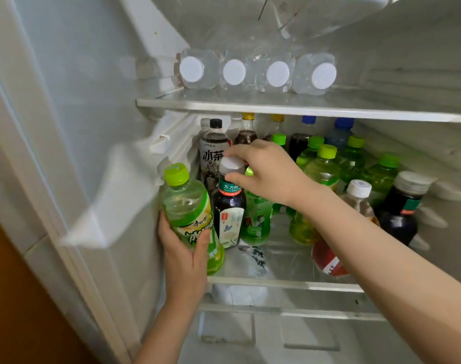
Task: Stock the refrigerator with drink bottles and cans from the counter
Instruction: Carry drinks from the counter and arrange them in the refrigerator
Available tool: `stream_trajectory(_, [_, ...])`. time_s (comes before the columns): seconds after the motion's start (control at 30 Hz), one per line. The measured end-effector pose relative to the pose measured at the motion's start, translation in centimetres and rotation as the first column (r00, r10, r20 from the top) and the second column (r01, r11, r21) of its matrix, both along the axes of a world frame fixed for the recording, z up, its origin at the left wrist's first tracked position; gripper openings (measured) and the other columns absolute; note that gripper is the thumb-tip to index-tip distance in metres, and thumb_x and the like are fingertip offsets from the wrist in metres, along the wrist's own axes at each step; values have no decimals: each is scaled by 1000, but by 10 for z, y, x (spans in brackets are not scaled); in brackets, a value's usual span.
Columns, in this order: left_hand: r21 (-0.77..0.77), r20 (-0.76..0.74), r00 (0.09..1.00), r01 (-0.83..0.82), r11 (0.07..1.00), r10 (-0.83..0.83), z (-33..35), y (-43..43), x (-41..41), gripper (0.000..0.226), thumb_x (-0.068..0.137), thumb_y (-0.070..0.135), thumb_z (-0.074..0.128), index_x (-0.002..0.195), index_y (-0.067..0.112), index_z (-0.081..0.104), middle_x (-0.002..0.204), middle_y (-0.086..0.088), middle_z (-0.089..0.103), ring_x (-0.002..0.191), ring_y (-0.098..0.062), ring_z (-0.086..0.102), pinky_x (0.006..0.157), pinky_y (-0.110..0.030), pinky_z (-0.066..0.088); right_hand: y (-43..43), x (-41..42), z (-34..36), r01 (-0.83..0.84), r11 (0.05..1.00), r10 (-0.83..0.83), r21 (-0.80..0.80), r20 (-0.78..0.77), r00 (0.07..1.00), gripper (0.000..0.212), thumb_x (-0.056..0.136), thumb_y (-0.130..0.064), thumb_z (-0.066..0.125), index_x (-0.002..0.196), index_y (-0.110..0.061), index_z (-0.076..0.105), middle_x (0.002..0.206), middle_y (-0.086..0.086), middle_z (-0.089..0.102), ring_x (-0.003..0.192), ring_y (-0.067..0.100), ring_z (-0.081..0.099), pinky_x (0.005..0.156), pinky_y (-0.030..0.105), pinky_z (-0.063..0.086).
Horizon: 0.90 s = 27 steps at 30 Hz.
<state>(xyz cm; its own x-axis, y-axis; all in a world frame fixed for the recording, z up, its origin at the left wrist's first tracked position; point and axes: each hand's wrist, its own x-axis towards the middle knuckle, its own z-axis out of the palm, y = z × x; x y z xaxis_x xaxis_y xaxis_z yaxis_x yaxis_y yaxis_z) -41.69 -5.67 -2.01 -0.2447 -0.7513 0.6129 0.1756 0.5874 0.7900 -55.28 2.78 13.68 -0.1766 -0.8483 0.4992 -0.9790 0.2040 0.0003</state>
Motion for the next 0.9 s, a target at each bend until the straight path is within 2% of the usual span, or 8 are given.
stream_trajectory(0.1, [1, -6, 1000, 2, 1000, -2, 0, -1, 3, 84, 79, 41, 54, 146, 2, 22, 139, -12, 39, 123, -12, 43, 101, -6, 31, 27, 4, -1, -1, 999, 3, -39, 64, 998, 46, 85, -36, 67, 126, -17, 59, 109, 5, 69, 101, 26, 58, 88, 40, 44])
stream_trajectory(0.33, [35, -3, 998, 55, 998, -55, 4, 1, 1, 88, 77, 45, 56, 146, 3, 21, 144, -15, 38, 128, -22, 44, 106, -21, 35, 74, 10, -1, 84, 983, -40, -162, 255, 966, 44, 85, -33, 66, 126, -19, 59, 119, -3, 65, 104, 18, 57, 92, 33, 44])
stream_trajectory(0.47, [43, 18, 996, 91, 995, -91, 6, 0, 0, 86, 77, 46, 56, 146, 5, 23, 140, -13, 42, 125, -21, 47, 101, -18, 36, 93, 5, 0, 147, 981, -105, -128, 286, 952, 43, 86, -36, 63, 126, -20, 60, 121, -4, 65, 109, 17, 59, 94, 39, 47])
stream_trajectory(0.53, [27, 26, 993, 113, 993, -114, 9, 0, -1, 83, 77, 43, 57, 146, 8, 24, 138, -9, 43, 123, -15, 46, 100, -14, 36, 100, 1, -3, 177, 978, -141, -110, 275, 951, 42, 87, -35, 63, 126, -21, 60, 123, -5, 64, 112, 15, 57, 95, 34, 46])
stream_trajectory(0.67, [4, 74, 984, 164, 986, -164, 17, 0, -7, 79, 75, 38, 56, 145, 15, 29, 132, 1, 51, 114, 10, 48, 92, -2, 35, 105, -8, -11, 284, 952, -256, -118, 208, 944, 43, 88, -36, 63, 128, -21, 59, 121, -3, 65, 112, 20, 55, 90, 30, 41])
stream_trajectory(0.7, [21, 82, 979, 188, 982, -189, 19, 2, -8, 78, 75, 39, 56, 145, 17, 30, 132, 2, 53, 113, 9, 50, 93, -5, 38, 105, -10, -13, 313, 942, -284, -123, 206, 936, 43, 88, -36, 62, 129, -21, 58, 121, -3, 65, 111, 21, 54, 89, 30, 42])
stream_trajectory(0.83, [55, 121, 960, 248, 967, -253, 20, 8, -12, 82, 73, 42, 56, 146, 18, 29, 139, -1, 48, 126, -11, 47, 108, -37, 39, 105, -13, -19, 360, 923, -329, -138, 204, 922, 44, 90, -35, 60, 131, -20, 55, 120, 0, 65, 110, 24, 53, 87, 32, 42])
stream_trajectory(0.9, [73, 127, 956, 257, 964, -265, 19, 9, -12, 84, 72, 44, 56, 147, 20, 27, 141, 0, 46, 129, -12, 45, 110, -41, 37, 104, -14, -20, 370, 918, -337, -143, 211, 917, 43, 90, -34, 59, 131, -21, 55, 118, 1, 65, 109, 24, 53, 84, 30, 41])
